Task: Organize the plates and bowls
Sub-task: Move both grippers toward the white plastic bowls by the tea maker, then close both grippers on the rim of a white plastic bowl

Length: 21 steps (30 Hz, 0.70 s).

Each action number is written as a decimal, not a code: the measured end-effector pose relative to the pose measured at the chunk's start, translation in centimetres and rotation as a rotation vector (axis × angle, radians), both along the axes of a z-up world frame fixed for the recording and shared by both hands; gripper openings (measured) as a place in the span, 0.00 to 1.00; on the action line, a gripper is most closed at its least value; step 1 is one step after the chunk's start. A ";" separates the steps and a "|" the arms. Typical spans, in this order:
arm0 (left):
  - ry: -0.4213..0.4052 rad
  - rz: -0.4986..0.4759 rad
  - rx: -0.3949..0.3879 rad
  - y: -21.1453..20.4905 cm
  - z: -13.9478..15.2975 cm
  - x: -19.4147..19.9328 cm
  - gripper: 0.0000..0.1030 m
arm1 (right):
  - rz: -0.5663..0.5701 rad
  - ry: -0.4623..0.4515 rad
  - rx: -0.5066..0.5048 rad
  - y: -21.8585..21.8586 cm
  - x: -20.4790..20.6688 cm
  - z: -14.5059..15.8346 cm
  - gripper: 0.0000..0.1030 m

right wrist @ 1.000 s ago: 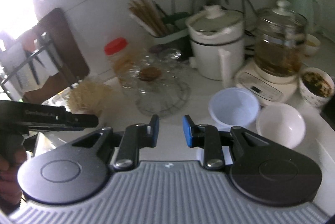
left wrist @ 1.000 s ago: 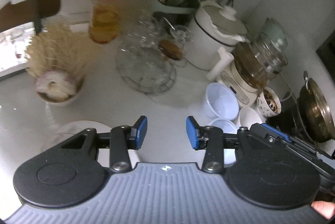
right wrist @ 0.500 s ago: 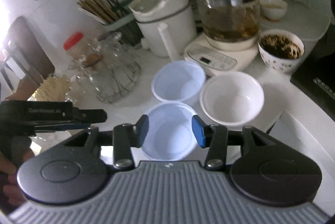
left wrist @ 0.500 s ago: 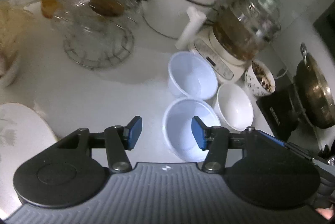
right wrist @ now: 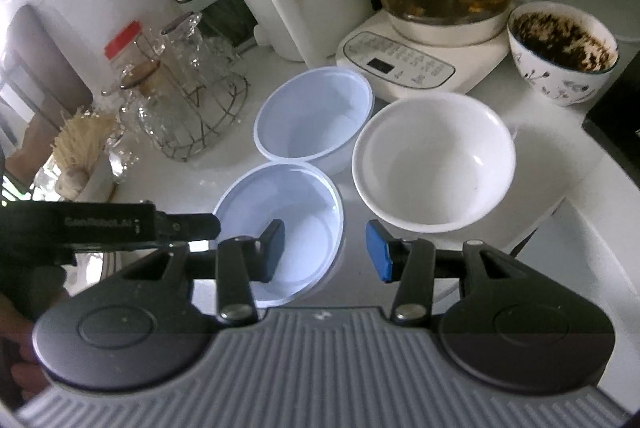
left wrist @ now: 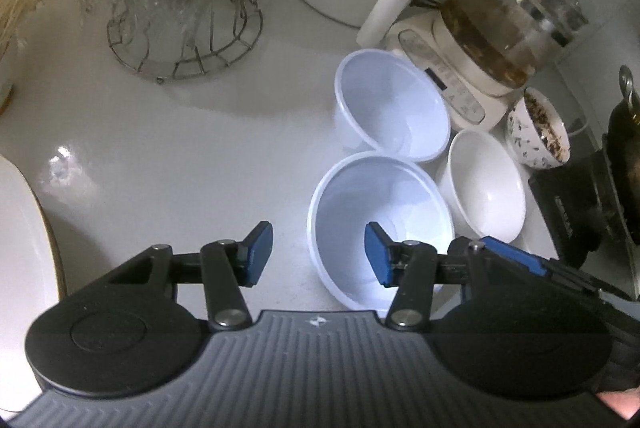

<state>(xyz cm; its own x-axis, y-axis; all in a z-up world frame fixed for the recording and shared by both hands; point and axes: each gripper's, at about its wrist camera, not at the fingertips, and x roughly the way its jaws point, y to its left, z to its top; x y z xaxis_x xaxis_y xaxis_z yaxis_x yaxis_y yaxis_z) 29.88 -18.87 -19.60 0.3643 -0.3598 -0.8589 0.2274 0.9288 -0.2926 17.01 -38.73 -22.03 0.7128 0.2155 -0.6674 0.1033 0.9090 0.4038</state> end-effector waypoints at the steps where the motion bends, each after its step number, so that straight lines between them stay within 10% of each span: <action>1: 0.000 0.002 0.006 0.0 -0.1 0.0 0.55 | 0.008 0.004 0.003 0.0 0.1 -0.3 0.47; 12: 0.006 0.026 0.006 -0.5 -1.0 0.5 0.28 | 0.052 0.022 0.030 0.3 1.1 -1.7 0.27; 21: 0.025 0.037 -0.018 0.1 -0.6 1.0 0.26 | 0.082 0.023 0.048 0.3 1.4 -1.1 0.24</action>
